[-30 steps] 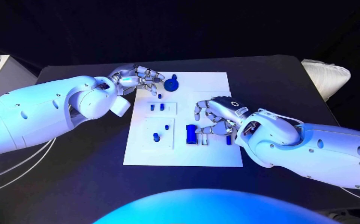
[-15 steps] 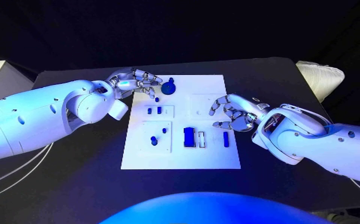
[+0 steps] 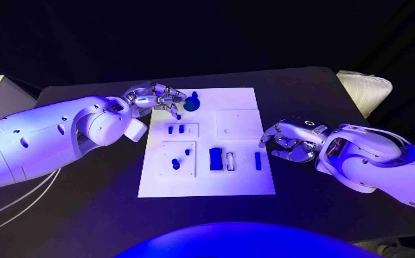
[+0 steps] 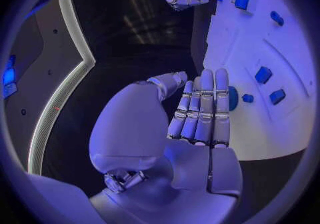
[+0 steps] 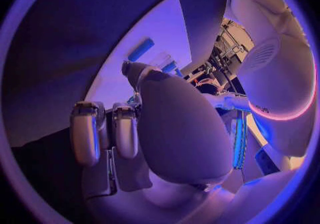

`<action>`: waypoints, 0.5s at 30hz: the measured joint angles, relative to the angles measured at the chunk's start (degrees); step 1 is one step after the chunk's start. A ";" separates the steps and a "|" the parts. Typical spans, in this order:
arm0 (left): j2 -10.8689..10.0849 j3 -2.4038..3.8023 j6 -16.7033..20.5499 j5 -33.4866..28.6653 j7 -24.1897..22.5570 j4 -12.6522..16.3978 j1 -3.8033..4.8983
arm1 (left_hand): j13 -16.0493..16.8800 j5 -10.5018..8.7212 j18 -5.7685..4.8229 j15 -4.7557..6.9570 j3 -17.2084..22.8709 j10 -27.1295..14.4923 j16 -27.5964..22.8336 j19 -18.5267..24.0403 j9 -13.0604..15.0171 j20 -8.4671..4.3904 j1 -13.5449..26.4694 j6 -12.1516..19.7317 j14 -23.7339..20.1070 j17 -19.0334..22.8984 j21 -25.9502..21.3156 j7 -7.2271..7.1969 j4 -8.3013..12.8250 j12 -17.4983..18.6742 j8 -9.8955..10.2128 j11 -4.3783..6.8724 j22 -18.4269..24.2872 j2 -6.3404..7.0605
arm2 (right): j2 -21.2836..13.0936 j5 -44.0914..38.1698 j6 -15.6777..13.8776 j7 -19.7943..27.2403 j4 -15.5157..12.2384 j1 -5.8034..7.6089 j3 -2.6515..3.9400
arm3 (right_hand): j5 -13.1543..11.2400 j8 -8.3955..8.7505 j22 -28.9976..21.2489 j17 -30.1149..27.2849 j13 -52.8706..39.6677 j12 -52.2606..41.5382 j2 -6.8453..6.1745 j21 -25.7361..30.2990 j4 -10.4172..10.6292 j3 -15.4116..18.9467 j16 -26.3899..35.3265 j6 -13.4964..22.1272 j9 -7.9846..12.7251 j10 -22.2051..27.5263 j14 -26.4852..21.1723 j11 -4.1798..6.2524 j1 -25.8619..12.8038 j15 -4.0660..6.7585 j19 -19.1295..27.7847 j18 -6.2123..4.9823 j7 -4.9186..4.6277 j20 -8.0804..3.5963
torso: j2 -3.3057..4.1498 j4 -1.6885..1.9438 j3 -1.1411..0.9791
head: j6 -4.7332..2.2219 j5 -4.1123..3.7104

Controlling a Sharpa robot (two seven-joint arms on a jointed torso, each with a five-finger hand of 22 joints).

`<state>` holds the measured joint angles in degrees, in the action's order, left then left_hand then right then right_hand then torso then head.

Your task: Assemble the parts on the task board

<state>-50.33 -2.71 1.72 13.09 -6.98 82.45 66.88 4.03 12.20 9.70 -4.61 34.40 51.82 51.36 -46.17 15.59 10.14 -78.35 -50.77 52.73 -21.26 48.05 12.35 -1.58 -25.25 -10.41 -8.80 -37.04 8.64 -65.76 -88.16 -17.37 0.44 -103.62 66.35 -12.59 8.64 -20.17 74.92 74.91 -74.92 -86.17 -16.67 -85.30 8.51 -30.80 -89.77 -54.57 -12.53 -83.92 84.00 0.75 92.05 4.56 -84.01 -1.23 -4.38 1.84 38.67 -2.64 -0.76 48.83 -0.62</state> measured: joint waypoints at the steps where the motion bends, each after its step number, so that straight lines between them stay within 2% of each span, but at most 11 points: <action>1: 0.00 0.00 0.00 0.00 0.00 -0.02 -0.04 | 0.00 0.00 0.00 0.00 0.00 0.00 0.00 0.00 0.00 0.00 0.00 0.00 0.00 0.00 0.00 0.00 0.00 0.00 0.00 0.00 0.00 0.00 | -0.32 -0.76 0.32 0.10 0.07 -0.01 -0.02 | 0.00 0.11 0.00 0.00 0.00 0.00 -0.13 0.00 -0.23 -0.23 0.00 -0.01 -0.03 0.00 0.00 0.00 -0.16 0.00 0.00 0.00 -0.01 0.00 | 0.00 0.00 -0.01 | -0.02 -0.01; 3: 0.00 0.00 0.00 0.00 -0.01 -0.06 -0.13 | 0.00 0.00 0.00 0.00 0.00 0.00 0.00 0.00 0.00 0.00 0.00 0.00 0.00 0.00 0.00 0.00 0.00 0.00 0.00 0.00 0.00 0.00 | -0.81 -2.25 0.89 0.27 0.10 -0.05 -0.03 | 0.00 0.38 0.00 0.00 0.00 0.00 0.17 0.28 -0.78 -0.78 0.00 -0.19 -0.06 0.00 0.00 0.00 -0.46 0.00 0.00 0.01 0.17 0.00 | -0.01 0.00 -0.01 | -0.05 -0.03; 5: 0.00 -0.02 0.00 0.00 -0.01 -0.10 -0.21 | 0.00 0.00 0.00 0.00 0.00 0.00 0.00 0.00 0.00 0.00 0.00 0.00 0.00 0.00 0.00 0.00 0.00 0.00 0.00 0.00 0.00 0.00 | -1.16 -3.81 1.42 0.43 0.09 -0.14 -0.08 | -0.63 1.03 0.00 0.00 0.00 0.33 0.04 0.81 -2.21 -2.14 0.00 -0.57 -0.21 0.00 0.00 0.00 -1.51 -0.01 0.00 0.00 0.55 0.00 | 0.00 -0.02 -0.01 | -0.10 -0.07; 10: 0.09 -0.02 -0.01 0.00 -0.01 -0.15 -0.34 | 0.00 0.00 0.00 0.00 0.00 0.00 0.00 0.00 0.00 0.00 0.00 0.00 0.00 0.00 0.00 0.00 0.00 0.00 0.00 0.00 0.00 0.00 | -1.46 -6.87 2.12 0.75 -0.48 -0.41 -0.16 | -1.43 2.69 -0.01 0.00 0.00 0.36 -0.03 0.89 -5.66 -4.47 0.00 -0.63 -0.37 0.00 0.01 0.00 -3.21 -0.01 0.00 0.00 0.62 0.00 | 0.01 -0.09 -0.01 | -0.18 -0.14; 12: 0.13 -0.02 -0.01 0.00 -0.01 -0.15 -0.39 | 0.00 0.00 0.00 0.00 0.00 0.00 0.00 0.00 0.00 0.00 0.00 0.00 0.00 0.00 0.00 0.00 0.00 0.00 0.00 0.00 0.00 0.00 | -1.45 -7.93 2.19 0.82 -0.68 -0.46 -0.16 | -1.69 2.89 -0.01 0.00 0.01 0.36 0.06 0.89 -6.32 -4.87 0.00 -0.41 -0.42 -0.21 0.01 0.21 -3.93 -0.01 0.07 -0.01 0.84 -0.34 | 0.02 -0.09 -0.01 | -0.18 -0.21; 15: 0.13 -0.02 -0.01 0.00 -0.01 -0.16 -0.44 | 0.00 0.00 0.00 0.00 0.00 0.00 0.00 0.00 0.00 0.00 0.00 0.00 0.00 0.00 0.00 0.00 0.00 0.00 0.00 0.00 0.00 0.00 | -1.42 -8.99 2.06 0.83 -0.79 -0.51 -0.18 | -3.28 3.34 -0.01 0.00 0.01 0.28 0.05 0.60 -6.74 -4.63 0.00 -0.41 -0.81 -0.20 0.01 0.21 -7.26 -0.01 0.01 -0.01 0.84 -0.40 | 0.03 -0.02 0.05 | -0.18 -0.34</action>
<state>-50.20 -2.73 1.71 13.09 -7.00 82.29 66.44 4.03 12.20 9.71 -4.61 34.40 51.82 51.36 -46.17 15.59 10.14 -78.35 -50.77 52.73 -21.25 48.05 12.35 -1.58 -25.25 -10.41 -8.80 -37.04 8.64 -67.18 -97.15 -15.31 1.27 -104.41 65.84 -12.77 5.36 -16.83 74.91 74.91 -74.92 -85.88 -16.62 -84.71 1.78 -35.43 -89.76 -54.98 -13.34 -84.13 84.01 0.96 84.79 4.54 -84.01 -1.24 -3.54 1.44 38.70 -2.66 -0.71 48.65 -0.96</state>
